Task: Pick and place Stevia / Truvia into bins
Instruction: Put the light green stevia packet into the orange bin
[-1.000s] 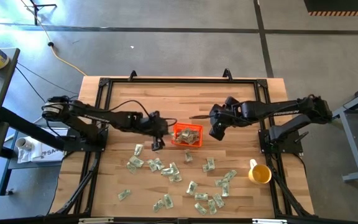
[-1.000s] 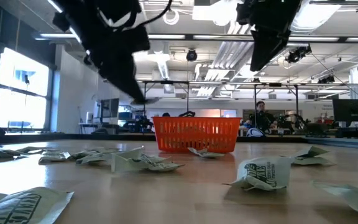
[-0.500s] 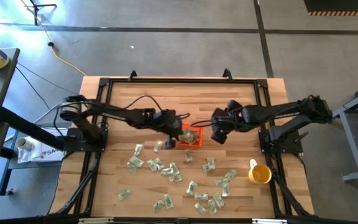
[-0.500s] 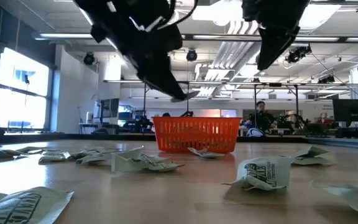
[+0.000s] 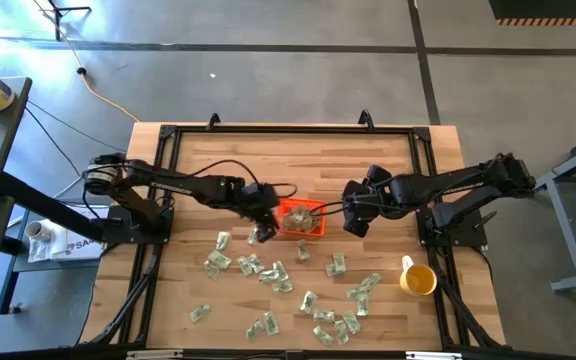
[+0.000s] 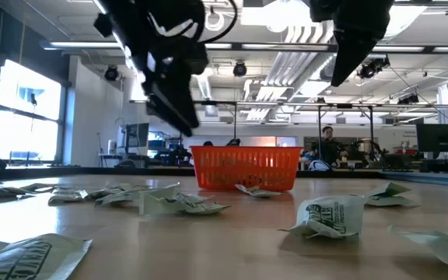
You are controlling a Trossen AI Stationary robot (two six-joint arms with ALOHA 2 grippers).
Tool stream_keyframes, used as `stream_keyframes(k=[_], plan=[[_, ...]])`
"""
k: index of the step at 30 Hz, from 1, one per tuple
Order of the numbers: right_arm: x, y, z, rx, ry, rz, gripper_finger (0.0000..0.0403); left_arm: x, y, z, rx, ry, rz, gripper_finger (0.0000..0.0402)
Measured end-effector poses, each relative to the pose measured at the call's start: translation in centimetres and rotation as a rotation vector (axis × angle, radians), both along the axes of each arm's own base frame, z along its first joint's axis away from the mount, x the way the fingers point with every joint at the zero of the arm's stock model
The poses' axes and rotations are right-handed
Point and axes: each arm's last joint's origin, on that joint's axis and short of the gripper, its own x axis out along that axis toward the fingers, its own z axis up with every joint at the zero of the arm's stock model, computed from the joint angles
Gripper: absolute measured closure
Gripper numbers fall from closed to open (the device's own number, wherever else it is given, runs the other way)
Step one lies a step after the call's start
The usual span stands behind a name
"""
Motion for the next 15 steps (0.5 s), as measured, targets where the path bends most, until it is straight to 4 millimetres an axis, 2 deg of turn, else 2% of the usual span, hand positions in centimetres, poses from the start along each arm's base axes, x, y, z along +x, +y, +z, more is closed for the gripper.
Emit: stream_keyframes(k=[6,10,15], plan=[[0.2,-1.5,0.1,-0.057,0.0,-0.038,0.0196,-2.7,-2.3,-0.3,-0.095,0.214,0.234,0.0156],[0.6,-2.7,0.2,-0.069,-0.02,-0.051,0.0196,-2.6,-3.6,-1.2,-0.132,0.218,0.34,0.016],[1.0,-4.1,0.4,-0.073,-0.046,-0.048,0.0196,-2.2,-4.1,-3.3,-0.137,0.273,0.456,0.0155]])
